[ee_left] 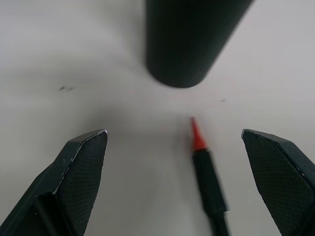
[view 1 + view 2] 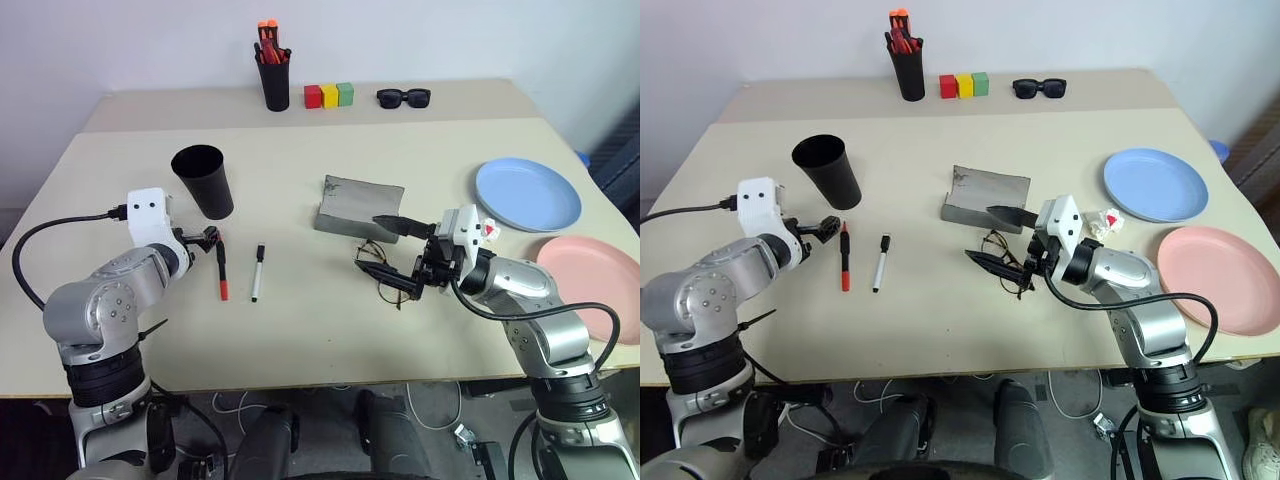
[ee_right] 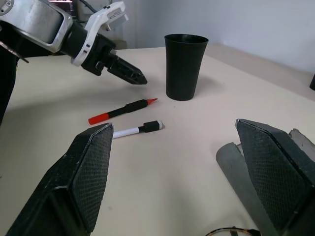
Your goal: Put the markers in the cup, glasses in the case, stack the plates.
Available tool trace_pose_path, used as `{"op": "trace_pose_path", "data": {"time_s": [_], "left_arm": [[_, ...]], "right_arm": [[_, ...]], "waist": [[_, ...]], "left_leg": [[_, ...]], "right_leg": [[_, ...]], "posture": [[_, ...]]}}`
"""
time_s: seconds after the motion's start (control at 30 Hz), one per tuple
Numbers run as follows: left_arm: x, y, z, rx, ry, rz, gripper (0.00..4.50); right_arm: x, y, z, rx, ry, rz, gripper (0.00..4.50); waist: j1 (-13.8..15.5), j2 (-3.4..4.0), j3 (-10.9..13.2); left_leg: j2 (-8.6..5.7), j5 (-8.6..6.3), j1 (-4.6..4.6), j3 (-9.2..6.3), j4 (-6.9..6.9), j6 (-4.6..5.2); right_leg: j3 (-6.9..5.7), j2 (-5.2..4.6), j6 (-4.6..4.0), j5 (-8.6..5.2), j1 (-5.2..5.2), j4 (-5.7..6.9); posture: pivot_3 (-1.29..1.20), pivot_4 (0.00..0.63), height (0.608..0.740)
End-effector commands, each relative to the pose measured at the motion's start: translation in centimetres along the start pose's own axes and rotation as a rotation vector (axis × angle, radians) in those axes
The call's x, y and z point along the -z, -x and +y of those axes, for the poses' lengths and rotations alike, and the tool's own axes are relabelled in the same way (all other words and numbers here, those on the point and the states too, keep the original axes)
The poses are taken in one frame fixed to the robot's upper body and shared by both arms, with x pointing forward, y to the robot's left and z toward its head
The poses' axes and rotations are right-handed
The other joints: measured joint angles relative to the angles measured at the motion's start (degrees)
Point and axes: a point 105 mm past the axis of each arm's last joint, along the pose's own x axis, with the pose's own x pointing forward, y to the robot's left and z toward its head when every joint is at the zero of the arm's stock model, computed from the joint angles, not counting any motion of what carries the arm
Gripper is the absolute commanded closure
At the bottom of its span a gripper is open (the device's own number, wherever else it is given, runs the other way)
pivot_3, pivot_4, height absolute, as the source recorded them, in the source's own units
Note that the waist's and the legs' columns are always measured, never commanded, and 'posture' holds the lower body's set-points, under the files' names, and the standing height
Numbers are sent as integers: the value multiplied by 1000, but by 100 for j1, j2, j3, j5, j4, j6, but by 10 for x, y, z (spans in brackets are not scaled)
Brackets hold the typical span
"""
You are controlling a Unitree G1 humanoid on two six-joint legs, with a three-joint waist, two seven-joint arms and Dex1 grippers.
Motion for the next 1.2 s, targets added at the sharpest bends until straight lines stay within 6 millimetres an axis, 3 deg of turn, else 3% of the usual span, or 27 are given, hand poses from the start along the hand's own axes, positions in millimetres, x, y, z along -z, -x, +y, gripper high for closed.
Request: {"op": "trace_pose_path", "data": {"time_s": [0.03, 0.57, 0.7, 0.9, 1.0, 1.1, 1.2], "left_arm": [[-5, -4, -11, 34, -4, -7, 0], [15, -20, -20, 50, -61, 95, 0], [21, -23, -26, 71, -33, 120, 1285], [24, -21, -25, 66, -33, 135, 4288], [16, -18, -28, 86, -51, 86, 4426], [5, -6, -47, 209, -286, 15, 4426], [2, 6, -59, 295, -327, 0, 4426]], "right_arm": [[-14, -2, 5, -13, 60, -42, 444], [-19, -1, 1, 23, 82, -38, 444], [-19, -1, 0, 25, 91, -32, 402], [-18, 2, -3, 34, 94, -25, 402], [-18, 1, -5, 37, 95, -25, 402], [-17, 2, -8, 45, 97, -22, 402], [-15, 3, -11, 50, 100, -15, 402]], "waist": [[0, -1, 0], [-11, -1, -1], [-6, -1, -1], [-12, -1, -1], [-14, -1, -1], [-22, -1, 0], [-21, 0, -1]], "left_leg": [[0, 0, 0, 0, 1, 0], [0, 0, 0, 0, 0, 0], [0, 0, 0, 0, 0, 0], [0, 0, 0, 0, 0, 0], [-1, 0, 1, 0, 0, 0], [0, 0, -1, 0, 0, 0], [0, 0, -3, 1, -2, 0]], "right_leg": [[0, 0, 0, 0, 0, 0], [0, 0, 0, 0, 0, 0], [0, 0, 0, 0, 0, 0], [0, -1, 0, 0, 1, 0], [0, -1, 0, 0, 1, 0], [0, 0, 0, 0, -1, 1], [0, 0, -1, -1, -5, 0]], "posture": [[0, 150, 740], [0, 150, 740], [0, 150, 740], [0, 150, 740], [0, 150, 740], [0, 150, 740], [0, 150, 740]]}}
